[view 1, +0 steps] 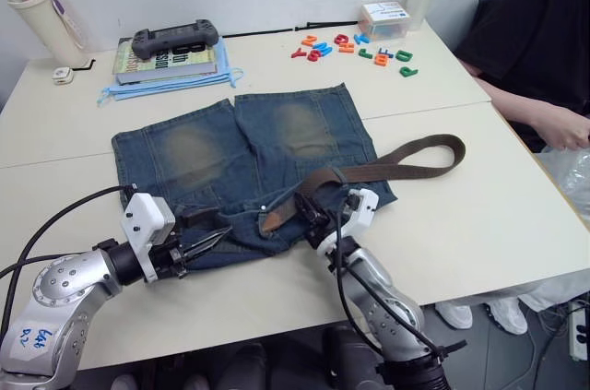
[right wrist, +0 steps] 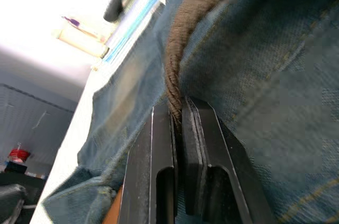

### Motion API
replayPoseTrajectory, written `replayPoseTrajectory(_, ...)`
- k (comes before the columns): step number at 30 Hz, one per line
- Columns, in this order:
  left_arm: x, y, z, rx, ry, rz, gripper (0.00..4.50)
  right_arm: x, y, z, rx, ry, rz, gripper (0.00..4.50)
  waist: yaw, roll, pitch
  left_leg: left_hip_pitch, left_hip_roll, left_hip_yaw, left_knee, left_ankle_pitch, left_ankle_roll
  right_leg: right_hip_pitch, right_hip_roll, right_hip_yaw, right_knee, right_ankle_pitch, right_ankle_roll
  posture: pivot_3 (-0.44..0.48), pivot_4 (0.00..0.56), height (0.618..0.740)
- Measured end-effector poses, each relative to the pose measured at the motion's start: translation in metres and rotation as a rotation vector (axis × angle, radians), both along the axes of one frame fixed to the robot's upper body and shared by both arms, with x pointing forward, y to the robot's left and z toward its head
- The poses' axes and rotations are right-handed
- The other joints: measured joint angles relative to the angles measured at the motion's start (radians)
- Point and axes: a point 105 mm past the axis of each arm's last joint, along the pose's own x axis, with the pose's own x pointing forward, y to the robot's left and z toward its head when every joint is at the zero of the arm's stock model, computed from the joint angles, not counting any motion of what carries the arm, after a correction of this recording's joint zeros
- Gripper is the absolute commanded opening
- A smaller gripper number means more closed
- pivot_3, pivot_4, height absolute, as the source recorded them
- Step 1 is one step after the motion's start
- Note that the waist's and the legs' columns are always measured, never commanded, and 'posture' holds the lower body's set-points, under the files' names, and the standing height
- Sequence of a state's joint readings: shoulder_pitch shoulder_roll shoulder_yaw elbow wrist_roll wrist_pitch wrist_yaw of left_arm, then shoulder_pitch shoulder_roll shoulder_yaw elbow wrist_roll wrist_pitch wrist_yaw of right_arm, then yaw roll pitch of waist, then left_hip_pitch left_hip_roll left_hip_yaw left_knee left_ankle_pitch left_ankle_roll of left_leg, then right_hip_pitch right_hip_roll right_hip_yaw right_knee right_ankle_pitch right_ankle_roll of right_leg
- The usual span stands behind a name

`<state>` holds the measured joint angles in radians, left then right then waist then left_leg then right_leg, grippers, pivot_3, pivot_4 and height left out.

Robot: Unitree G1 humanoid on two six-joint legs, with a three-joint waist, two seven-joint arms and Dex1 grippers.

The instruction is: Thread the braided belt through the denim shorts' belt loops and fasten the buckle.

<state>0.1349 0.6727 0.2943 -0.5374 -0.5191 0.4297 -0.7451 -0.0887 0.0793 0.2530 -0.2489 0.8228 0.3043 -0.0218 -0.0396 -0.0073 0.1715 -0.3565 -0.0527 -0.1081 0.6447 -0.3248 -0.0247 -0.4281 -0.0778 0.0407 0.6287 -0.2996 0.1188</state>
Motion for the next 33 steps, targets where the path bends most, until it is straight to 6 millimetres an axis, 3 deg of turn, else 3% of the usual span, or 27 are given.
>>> replayPoseTrajectory(7,-0.002,-0.001,-0.002,0.0,0.005,-0.013,2.3,-0.001,-0.008,0.027,-0.086,-0.222,-0.104,0.0,0.009,0.0,0.0,0.0,-0.001,0.003,0.001,-0.001,0.001,0.0,0.0,0.002,0.0,0.0,0.0,0.0,0.15,0.74)
replayPoseTrajectory(12,-0.001,-0.001,0.001,0.0,-0.006,-0.02,2.3,-0.011,0.021,0.032,-0.307,-0.391,-0.087,0.0,0.008,0.0,0.0,0.0,0.0,0.004,0.001,-0.001,0.001,-0.001,0.001,0.003,0.0,0.0,0.0,0.0,0.15,0.74)
replayPoseTrajectory(16,0.0,-0.002,0.003,0.002,-0.014,-0.024,2.3,-0.013,0.028,0.029,-0.431,-0.46,-0.114,0.0,0.009,-0.001,0.0,0.0,0.0,0.004,0.001,-0.001,0.001,-0.001,0.0,0.004,0.0,0.0,-0.001,0.0,0.15,0.74)
replayPoseTrajectory(21,0.004,-0.004,0.009,0.005,-0.036,-0.031,2.3,-0.011,0.026,0.02,-0.421,-0.41,-0.097,0.0,0.008,-0.001,0.0,0.001,0.0,0.004,0.001,-0.001,0.0,0.0,0.001,0.004,0.0,0.0,-0.001,0.0,0.15,0.74)
replayPoseTrajectory(28,0.006,-0.009,0.009,0.002,-0.025,-0.046,2.3,-0.012,0.015,-0.022,-0.237,-0.09,0.031,0.0,0.006,0.0,0.0,0.001,0.001,0.005,0.001,-0.002,0.001,0.0,0.001,0.005,0.0,0.0,-0.001,0.0,0.15,0.74)
replayPoseTrajectory(33,0.007,-0.01,0.009,0.001,-0.02,-0.044,2.3,-0.012,0.013,-0.021,-0.206,-0.057,0.061,0.0,0.006,-0.001,0.0,0.001,0.001,0.005,0.001,-0.003,0.001,0.0,0.001,0.005,0.0,0.0,-0.001,0.0,0.15,0.74)
